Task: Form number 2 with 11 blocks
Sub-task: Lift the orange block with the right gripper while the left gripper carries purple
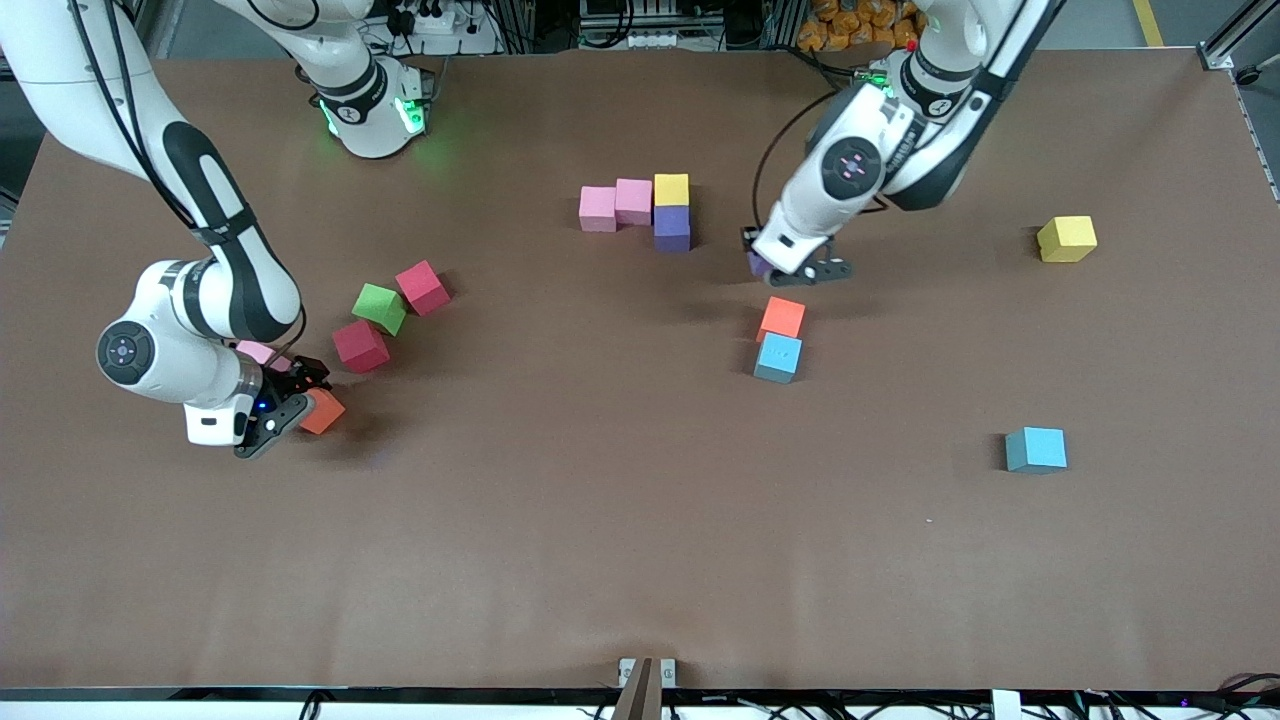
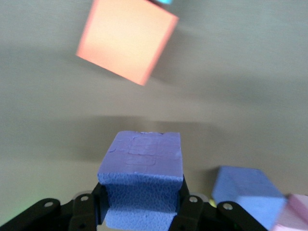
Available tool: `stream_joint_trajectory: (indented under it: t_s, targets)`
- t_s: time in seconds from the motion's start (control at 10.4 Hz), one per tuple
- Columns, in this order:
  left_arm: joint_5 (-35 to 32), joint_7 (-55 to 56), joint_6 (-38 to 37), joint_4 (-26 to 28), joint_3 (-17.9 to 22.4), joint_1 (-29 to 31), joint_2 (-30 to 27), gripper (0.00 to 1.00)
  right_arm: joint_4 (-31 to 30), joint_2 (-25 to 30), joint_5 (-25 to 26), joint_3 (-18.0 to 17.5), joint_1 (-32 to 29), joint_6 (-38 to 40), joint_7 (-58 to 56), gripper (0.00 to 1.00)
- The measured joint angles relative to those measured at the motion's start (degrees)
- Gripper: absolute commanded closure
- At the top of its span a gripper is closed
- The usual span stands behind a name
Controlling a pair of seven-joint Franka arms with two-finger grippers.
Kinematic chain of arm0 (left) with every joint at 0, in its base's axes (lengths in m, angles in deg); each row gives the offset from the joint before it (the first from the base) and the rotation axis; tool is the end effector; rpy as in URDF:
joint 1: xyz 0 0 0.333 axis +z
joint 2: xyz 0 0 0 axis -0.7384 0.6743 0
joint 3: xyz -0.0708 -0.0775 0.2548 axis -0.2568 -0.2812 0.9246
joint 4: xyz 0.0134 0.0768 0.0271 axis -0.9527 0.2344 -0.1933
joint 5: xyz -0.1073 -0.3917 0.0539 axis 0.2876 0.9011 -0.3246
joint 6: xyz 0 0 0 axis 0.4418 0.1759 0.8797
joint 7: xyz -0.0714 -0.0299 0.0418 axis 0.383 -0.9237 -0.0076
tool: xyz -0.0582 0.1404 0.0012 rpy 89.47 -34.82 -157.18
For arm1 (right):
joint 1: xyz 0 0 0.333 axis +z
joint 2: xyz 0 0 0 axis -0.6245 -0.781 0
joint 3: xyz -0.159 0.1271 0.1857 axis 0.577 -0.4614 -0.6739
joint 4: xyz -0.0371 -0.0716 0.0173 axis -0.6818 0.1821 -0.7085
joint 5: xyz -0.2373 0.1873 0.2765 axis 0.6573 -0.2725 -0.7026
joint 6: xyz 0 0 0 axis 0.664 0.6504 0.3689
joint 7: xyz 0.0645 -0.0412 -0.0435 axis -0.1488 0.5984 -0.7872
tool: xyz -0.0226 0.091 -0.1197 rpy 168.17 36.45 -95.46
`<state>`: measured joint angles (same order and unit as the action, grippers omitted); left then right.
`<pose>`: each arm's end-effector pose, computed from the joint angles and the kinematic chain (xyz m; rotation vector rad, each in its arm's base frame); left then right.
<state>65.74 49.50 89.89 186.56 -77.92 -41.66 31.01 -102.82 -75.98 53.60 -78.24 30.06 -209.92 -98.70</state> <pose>0.3553 -0.3437 0.1773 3.0403 0.2194 -0.3775 0.5810 -0.0363 0.1055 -2.8543 -1.1027 0.1219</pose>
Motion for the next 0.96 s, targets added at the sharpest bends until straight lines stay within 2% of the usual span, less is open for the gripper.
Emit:
stream_joint_trajectory:
  t_s: [0.1, 0.19, 0.38, 0.67, 0.96]
  targets:
    - [0.05, 1.56, -0.03, -1.65, -0.43, -0.79, 0.46, 1.00, 0.00, -0.21, 0.00, -0.09, 0.00, -0.02, -0.03, 0.50]
    - [0.07, 2.01, -0.09, -3.25, -0.46, -1.22, 1.43, 1.00, 0.01, -0.31, 0.00, -0.21, 0.00, -0.03, -0.04, 0.64]
    - [0.08, 2.83, -0.88, -6.73, -0.21, -2.61, 4.64, 1.00, 0.14, -0.27, 0.00, -0.40, 0.01, -0.11, -0.06, 0.81]
    - [0.08, 5.81, -3.16, -12.88, 3.39, -8.32, 9.46, 1.00, 1.14, -0.27, 0.00, -1.22, 0.02, -0.20, -0.78, 0.84]
    - [0.08, 5.76, -3.58, -15.69, 8.71, -11.91, 12.13, 1.00, 3.75, -0.18, -0.14, -3.84, 0.13, -0.23, -0.71, 0.84]
